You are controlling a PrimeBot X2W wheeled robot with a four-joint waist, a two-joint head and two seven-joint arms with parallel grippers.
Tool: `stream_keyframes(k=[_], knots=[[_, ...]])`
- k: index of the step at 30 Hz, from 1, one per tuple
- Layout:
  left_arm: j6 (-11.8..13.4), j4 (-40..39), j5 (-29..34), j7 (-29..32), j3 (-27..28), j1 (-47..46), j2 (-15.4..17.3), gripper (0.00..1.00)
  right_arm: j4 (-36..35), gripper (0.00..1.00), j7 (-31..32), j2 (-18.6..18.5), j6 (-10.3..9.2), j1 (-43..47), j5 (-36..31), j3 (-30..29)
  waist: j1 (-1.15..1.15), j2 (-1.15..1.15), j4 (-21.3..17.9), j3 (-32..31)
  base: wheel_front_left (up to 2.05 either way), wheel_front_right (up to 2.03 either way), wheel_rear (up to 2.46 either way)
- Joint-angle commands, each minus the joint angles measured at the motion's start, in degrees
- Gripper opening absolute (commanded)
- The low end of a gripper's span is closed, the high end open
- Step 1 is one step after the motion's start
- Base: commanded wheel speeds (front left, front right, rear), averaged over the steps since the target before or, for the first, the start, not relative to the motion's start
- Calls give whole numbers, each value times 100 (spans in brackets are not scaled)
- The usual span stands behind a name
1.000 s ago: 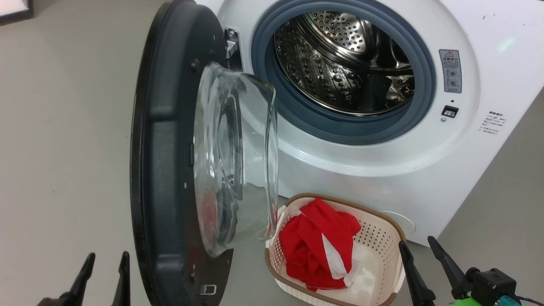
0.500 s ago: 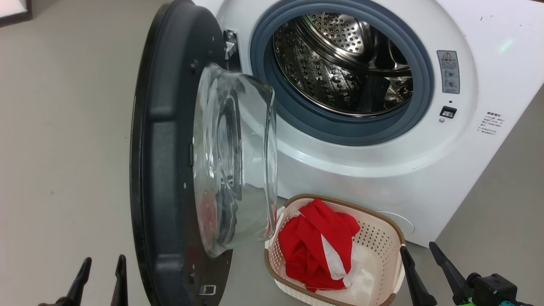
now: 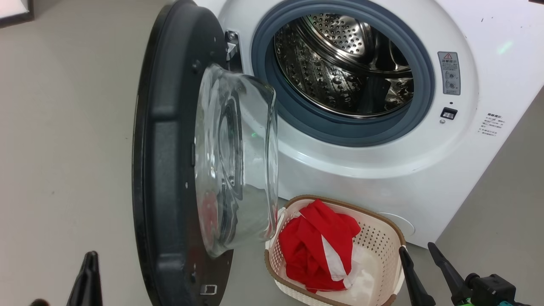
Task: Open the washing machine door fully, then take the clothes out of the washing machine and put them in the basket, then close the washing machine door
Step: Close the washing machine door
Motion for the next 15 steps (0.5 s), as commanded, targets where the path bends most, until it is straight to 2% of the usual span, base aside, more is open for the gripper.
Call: stream_keyframes(k=[1, 4, 9, 15], knots=[[-32, -152, -335, -69, 206, -251, 58, 0, -114, 100, -37, -41, 36, -55, -17, 102, 0, 0, 2, -3, 0, 0, 0], [-32, -173, -1420, -69, 55, -372, 255, 0, -104, 100, -37, -29, 36, -57, -14, 123, 0, 0, 6, -13, 0, 0, 0], [-32, -262, -3052, -69, -381, -555, 883, 0, -95, 100, -37, -15, 36, -57, -6, 152, 0, 0, -1, -34, 0, 0, 0], [-32, -1128, -4970, 288, -1047, -639, 1608, 0, -105, 100, -37, 8, 36, -49, -16, 167, 0, 0, -38, -8, 0, 0, 0]])
